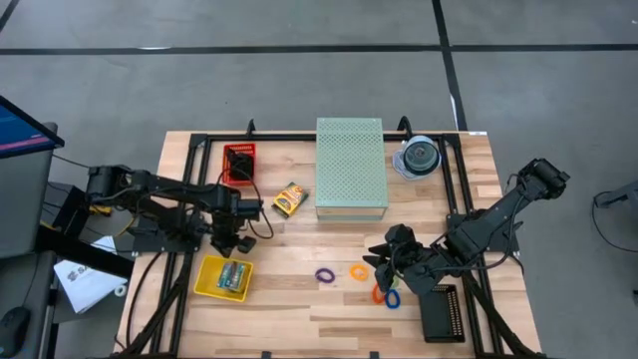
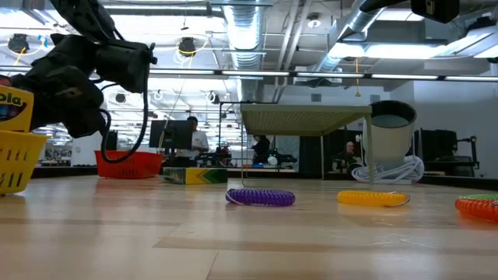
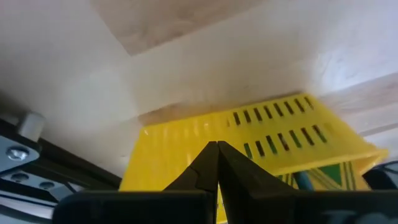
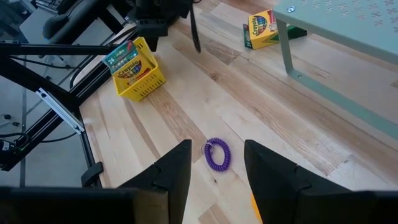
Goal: Pick & Place Office Desk Supplies
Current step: Adjust the yellow bin
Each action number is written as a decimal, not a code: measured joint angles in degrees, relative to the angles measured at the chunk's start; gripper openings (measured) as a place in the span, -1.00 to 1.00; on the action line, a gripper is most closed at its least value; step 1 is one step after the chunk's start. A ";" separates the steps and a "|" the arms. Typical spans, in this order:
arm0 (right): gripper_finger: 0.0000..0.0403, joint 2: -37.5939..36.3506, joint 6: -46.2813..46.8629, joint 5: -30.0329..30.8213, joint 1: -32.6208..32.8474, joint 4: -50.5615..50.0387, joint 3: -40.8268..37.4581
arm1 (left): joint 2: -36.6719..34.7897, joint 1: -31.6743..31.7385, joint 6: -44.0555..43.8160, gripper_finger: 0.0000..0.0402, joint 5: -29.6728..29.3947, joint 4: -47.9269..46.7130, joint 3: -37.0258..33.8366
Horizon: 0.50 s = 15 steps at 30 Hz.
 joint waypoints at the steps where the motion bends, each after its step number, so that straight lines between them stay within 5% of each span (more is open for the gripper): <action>1: -0.28 0.00 0.00 -0.02 0.00 0.00 0.00 | 0.00 -0.73 -0.35 -1.00 0.08 0.02 0.00; 15: -0.28 0.00 -0.19 1.21 -0.17 -0.18 -0.01 | 0.00 -3.55 -2.74 -1.00 -0.53 7.55 0.04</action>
